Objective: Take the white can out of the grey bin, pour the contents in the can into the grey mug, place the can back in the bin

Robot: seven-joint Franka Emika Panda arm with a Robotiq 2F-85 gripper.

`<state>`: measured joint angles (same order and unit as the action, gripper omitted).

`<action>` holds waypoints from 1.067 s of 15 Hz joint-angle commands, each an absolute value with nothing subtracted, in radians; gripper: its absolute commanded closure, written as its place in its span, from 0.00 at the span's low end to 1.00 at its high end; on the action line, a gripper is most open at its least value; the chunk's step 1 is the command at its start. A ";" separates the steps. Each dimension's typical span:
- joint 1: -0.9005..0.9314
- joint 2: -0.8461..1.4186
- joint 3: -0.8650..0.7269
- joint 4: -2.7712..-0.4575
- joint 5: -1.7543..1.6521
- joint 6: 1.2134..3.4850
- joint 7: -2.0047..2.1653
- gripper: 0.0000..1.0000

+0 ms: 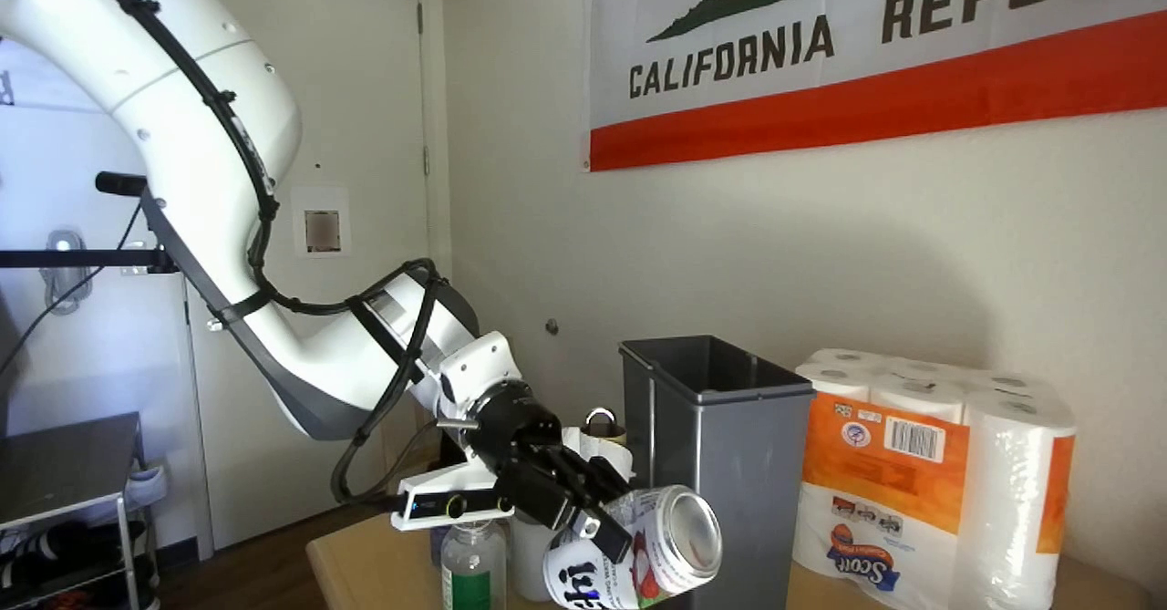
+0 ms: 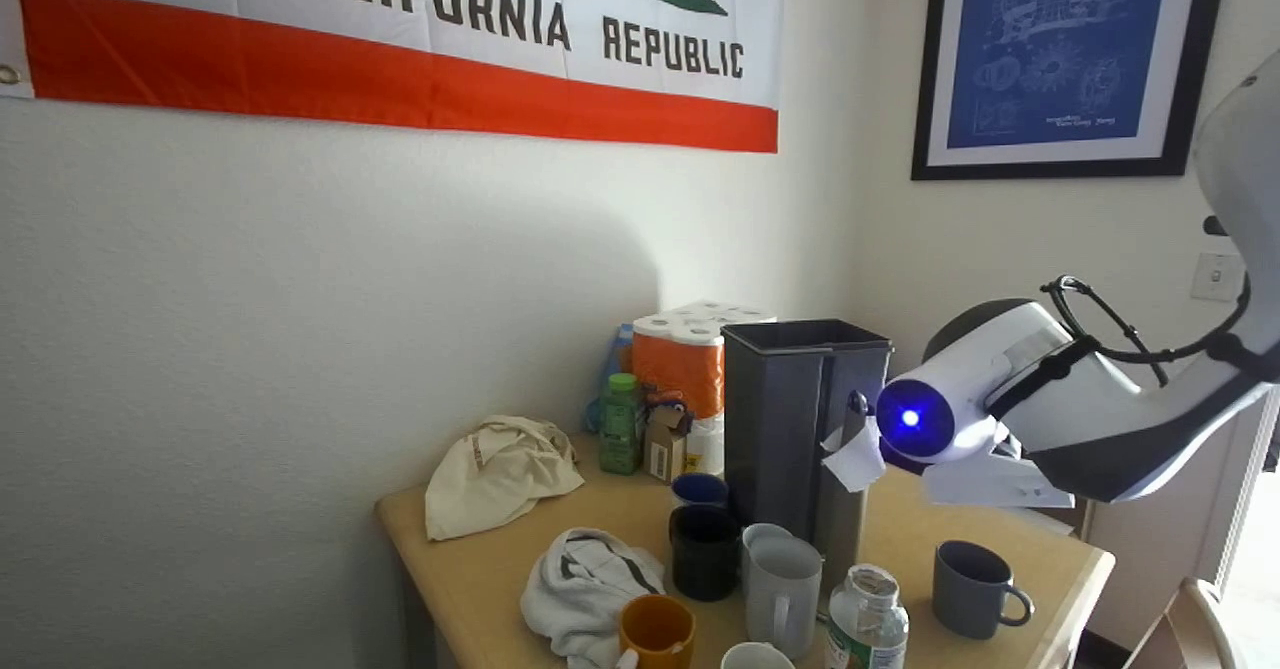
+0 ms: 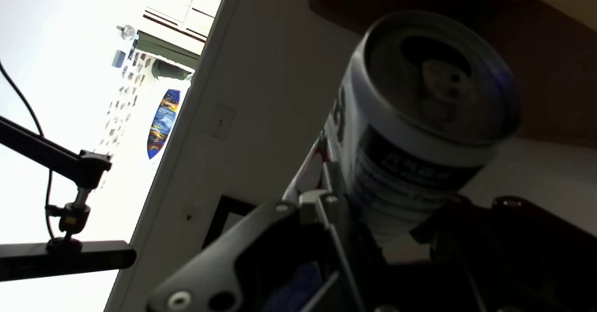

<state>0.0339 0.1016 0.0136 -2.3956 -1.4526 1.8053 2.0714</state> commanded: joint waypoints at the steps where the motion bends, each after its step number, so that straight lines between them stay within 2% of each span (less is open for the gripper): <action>1: 0.019 0.076 0.014 -2.396 -1.415 1.809 2.085 0.92; 10: -0.053 -0.075 -0.053 -2.321 -1.028 1.981 1.933 0.92; 16: -0.080 -0.151 -0.095 -2.141 -0.798 2.111 1.806 0.92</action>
<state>-0.0681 -0.1210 -0.0863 -2.2191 -0.8777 2.0484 1.8621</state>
